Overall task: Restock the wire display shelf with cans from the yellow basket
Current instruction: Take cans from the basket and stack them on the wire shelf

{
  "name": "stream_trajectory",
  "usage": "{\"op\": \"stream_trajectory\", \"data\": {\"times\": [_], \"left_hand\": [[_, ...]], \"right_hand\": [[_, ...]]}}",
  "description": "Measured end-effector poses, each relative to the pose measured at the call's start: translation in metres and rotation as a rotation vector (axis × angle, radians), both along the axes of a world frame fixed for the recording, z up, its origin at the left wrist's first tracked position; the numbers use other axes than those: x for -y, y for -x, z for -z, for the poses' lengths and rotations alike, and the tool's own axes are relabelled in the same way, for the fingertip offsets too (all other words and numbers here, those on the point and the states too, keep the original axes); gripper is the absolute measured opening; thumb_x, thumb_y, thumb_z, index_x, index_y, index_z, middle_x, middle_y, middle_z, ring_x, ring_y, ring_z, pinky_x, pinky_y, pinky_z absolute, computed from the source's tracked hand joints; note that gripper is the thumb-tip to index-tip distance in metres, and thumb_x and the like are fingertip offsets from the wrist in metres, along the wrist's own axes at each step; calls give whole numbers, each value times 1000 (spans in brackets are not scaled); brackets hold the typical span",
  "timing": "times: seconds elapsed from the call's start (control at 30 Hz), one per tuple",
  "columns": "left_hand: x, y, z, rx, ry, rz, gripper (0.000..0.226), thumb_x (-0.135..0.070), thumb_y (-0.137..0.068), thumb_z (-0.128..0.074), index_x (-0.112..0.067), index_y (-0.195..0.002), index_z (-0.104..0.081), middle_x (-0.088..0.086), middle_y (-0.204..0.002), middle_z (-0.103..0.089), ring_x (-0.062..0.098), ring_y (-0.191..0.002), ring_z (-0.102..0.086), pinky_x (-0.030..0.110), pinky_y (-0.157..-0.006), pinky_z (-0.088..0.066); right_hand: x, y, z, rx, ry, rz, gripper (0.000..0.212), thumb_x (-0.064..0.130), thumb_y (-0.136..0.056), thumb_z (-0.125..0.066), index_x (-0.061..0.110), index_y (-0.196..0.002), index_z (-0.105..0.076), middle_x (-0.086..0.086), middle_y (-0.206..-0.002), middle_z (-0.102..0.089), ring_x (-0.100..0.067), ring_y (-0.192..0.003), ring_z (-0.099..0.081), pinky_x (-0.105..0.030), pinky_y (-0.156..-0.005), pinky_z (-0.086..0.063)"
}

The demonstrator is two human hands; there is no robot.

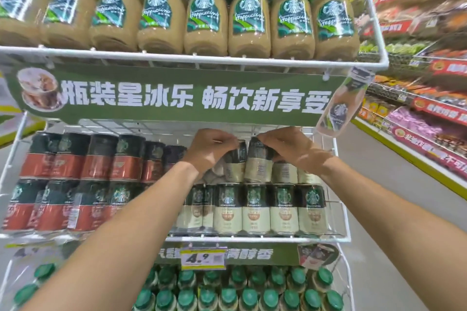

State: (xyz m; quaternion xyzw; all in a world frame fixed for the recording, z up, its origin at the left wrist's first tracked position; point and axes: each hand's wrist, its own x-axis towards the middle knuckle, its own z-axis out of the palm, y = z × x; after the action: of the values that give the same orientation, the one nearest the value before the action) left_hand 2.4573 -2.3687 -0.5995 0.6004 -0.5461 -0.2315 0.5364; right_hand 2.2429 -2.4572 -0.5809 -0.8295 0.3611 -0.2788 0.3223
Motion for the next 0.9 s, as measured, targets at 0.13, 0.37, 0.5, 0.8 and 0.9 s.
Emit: {"op": "stream_trajectory", "data": {"times": [0.13, 0.37, 0.5, 0.8, 0.9], "left_hand": [[14, -8, 19, -69, -32, -26, 9, -24, -89, -80, -31, -84, -79, -14, -86, -81, 3, -67, -74, 20, -64, -57], [23, -22, 21, 131, -57, -7, 19, -15, -93, -74, -33, -94, -80, -16, -93, -78, 5, -94, -74, 21, -88, -53], [24, -20, 19, 156, -56, 0, 15, -17, -89, -79, -28, -100, -82, -20, -90, -77, 1, -91, -73, 21, -88, -54], [29, 11, 17, 162, -78, -121, 26, -24, -80, -88, -13, -102, -78, -1, -98, -79, 16, -92, -73, 30, -89, -58], [29, 7, 15, 192, -94, -111, 24, -23, -81, -87, -14, -101, -78, -2, -96, -78, 15, -90, -73, 29, -80, -59]], "right_hand": [[13, -7, 2, -130, 120, -54, 31, 52, -101, -55, 38, -118, -75, 30, -109, -69, -10, -104, -69, -16, -89, -53], [18, -13, -7, -335, 244, -148, 31, 22, -108, -51, 20, -134, -69, 2, -134, -69, -12, -121, -62, -25, -105, -46], [28, -16, -8, -469, 344, -129, 32, 14, -108, -49, 21, -130, -70, 4, -130, -69, -8, -111, -60, -14, -93, -40], [26, -19, -4, -521, 491, -91, 28, 46, -94, -68, 20, -101, -71, 6, -92, -70, -15, -84, -65, -32, -77, -55], [27, -19, 1, -522, 577, -123, 31, 44, -93, -71, 17, -108, -73, 10, -93, -64, -13, -87, -62, -24, -77, -45]]}}
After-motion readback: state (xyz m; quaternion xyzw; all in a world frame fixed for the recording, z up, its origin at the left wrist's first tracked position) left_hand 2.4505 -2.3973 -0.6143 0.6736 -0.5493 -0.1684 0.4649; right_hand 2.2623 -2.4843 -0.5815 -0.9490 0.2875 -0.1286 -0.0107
